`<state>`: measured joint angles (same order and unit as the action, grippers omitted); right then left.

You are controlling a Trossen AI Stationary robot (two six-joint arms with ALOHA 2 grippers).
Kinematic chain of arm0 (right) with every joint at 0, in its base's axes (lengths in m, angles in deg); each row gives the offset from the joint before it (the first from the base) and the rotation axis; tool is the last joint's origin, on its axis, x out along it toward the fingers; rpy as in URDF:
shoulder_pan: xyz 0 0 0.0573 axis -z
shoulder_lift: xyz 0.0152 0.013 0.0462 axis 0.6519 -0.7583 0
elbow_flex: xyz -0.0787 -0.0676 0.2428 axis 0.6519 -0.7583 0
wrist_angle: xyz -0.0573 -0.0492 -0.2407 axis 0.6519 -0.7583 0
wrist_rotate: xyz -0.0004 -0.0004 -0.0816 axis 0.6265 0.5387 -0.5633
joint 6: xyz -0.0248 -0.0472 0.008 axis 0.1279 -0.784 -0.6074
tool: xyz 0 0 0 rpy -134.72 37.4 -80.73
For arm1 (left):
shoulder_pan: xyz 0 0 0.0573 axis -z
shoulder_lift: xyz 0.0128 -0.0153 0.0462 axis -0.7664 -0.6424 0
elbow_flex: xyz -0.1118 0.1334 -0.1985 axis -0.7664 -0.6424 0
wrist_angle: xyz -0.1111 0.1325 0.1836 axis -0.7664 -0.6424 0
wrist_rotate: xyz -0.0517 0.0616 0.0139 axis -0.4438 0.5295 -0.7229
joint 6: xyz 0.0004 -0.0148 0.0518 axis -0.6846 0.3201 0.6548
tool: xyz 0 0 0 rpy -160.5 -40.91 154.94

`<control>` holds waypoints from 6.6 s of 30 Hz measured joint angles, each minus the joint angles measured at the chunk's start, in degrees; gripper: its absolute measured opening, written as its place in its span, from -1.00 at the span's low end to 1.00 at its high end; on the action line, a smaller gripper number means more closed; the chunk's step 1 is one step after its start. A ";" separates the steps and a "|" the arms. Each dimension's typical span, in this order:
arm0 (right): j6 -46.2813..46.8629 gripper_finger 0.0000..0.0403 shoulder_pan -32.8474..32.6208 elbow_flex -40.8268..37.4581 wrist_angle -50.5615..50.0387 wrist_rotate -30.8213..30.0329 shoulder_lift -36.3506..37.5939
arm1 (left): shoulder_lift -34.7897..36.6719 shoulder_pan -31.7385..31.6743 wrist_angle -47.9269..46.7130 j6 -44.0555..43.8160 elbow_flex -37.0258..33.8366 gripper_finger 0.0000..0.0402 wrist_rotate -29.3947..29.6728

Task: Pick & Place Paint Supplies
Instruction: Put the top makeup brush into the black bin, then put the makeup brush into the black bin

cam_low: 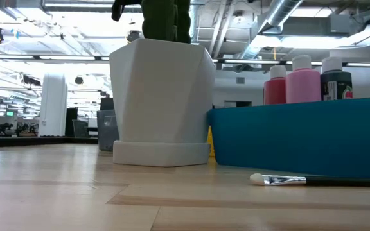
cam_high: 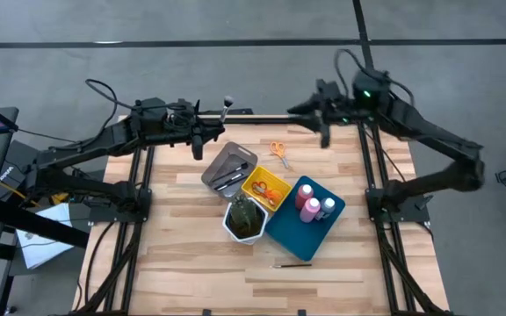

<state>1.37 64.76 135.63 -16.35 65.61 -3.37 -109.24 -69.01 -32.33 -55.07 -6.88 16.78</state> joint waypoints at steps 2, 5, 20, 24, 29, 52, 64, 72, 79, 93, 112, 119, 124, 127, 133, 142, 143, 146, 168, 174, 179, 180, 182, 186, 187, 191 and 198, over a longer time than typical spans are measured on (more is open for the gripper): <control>1.59 -0.48 0.04 -6.59 2.25 0.18 5.10 | -0.39 0.01 -0.56 -0.67 0.01 -0.83 0.00; 4.66 -0.48 0.15 -14.95 4.08 -0.04 12.05 | -0.92 0.00 -1.00 -1.08 -0.02 -0.83 0.00; 19.26 -0.61 -0.07 -44.47 15.09 -6.78 36.89 | -1.09 0.01 -3.99 -3.94 -0.02 -0.83 -0.72; 22.73 -0.65 -0.07 -49.84 17.13 -9.81 40.83 | -1.09 0.02 -3.99 -4.19 -0.02 -0.83 -0.75; 24.19 -0.67 -0.04 -50.63 19.32 -9.92 44.67 | -1.09 0.00 -4.10 -4.40 -0.02 -0.83 -0.77; 25.23 -0.67 0.07 -50.63 19.09 -11.25 45.96 | -13.58 0.39 -11.53 -5.91 0.02 -0.83 -8.02; 26.30 -0.67 0.07 -50.63 19.09 -12.07 45.94 | -25.87 0.37 -17.05 -2.78 0.00 -0.82 -10.01; 27.38 -0.67 0.09 -50.63 19.08 -12.34 45.94 | -31.72 0.30 -21.40 1.30 0.00 -0.82 -10.68; 27.40 -0.67 0.09 -50.63 19.07 -12.47 45.94 | -34.08 0.24 -23.58 3.99 -1.37 -0.82 -10.67; 28.21 -0.67 1.13 -50.63 18.61 -12.75 45.96 | -31.47 0.22 -12.60 0.65 -11.80 -0.82 -7.32; 28.23 -0.67 3.48 -50.63 18.61 -12.71 45.96 | -31.47 -1.03 -11.38 1.83 -11.80 -0.79 -7.21; 28.23 -0.67 3.48 -50.63 18.61 -12.71 45.96 | -31.47 -1.03 -11.36 1.83 -11.80 -0.78 -7.21; 28.23 -0.67 3.43 -50.65 18.61 -12.71 45.96 | -31.45 -1.03 -10.83 1.83 -11.80 -0.76 -7.21; 28.23 -0.67 3.43 -50.63 18.61 -12.69 45.96 | -31.45 -1.03 -10.62 1.82 -11.80 -0.71 -7.10; 28.23 -0.67 3.43 -50.63 18.61 -12.69 45.96 | -30.87 -1.03 -10.36 1.69 -11.80 -0.59 -5.11; 28.21 -0.67 3.47 -50.63 18.56 -12.67 45.94 | -26.21 -1.03 -9.89 1.85 -11.87 -0.54 -0.46; 28.22 -0.67 3.48 -50.63 18.50 -12.67 45.94 | -25.25 -1.03 -9.88 1.86 -11.87 -0.54 0.28; 28.05 -0.67 3.48 -50.63 18.46 -12.67 45.94 | -22.26 -1.03 -9.76 1.85 -11.87 -0.54 2.74; 29.60 -0.67 3.48 -50.65 17.78 -14.05 45.94 | 3.45 -0.83 -9.98 1.59 -11.85 -0.54 15.50; 31.22 -0.67 3.43 -49.46 16.62 -12.02 45.94 | 9.74 -0.16 -9.98 -3.50 -11.85 -0.54 15.13; 31.24 -0.67 3.26 -47.39 16.56 -5.95 45.94 | 13.82 3.27 -9.91 -8.28 -11.85 -0.54 14.91; 31.27 -0.67 3.28 -46.96 16.51 -5.07 45.93 | 14.48 4.30 -9.92 -8.87 -11.85 -0.54 14.91; 31.76 -0.67 3.28 -45.90 16.42 -3.39 45.92 | 15.47 6.49 -9.92 -9.89 -11.85 -0.54 14.91; 33.79 -0.67 2.41 -43.63 16.50 -0.95 45.96 | 16.64 11.09 -10.40 -10.70 -11.85 -0.54 14.91; 33.84 -0.67 1.66 -43.12 16.48 -0.60 45.95 | 16.94 12.37 -10.66 -10.74 -11.85 -0.54 14.91; 35.36 -0.67 -3.07 -40.79 16.53 -1.28 45.79 | 17.62 16.81 -14.19 -10.83 -11.85 -0.53 14.86; 37.80 -0.67 -19.33 -36.26 17.10 -12.44 38.41 | 19.70 25.93 -20.38 -12.18 -11.85 -0.53 14.84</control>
<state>39.18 45.44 99.38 0.74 53.17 35.04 -89.54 -43.08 -52.72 -67.25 -18.73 31.62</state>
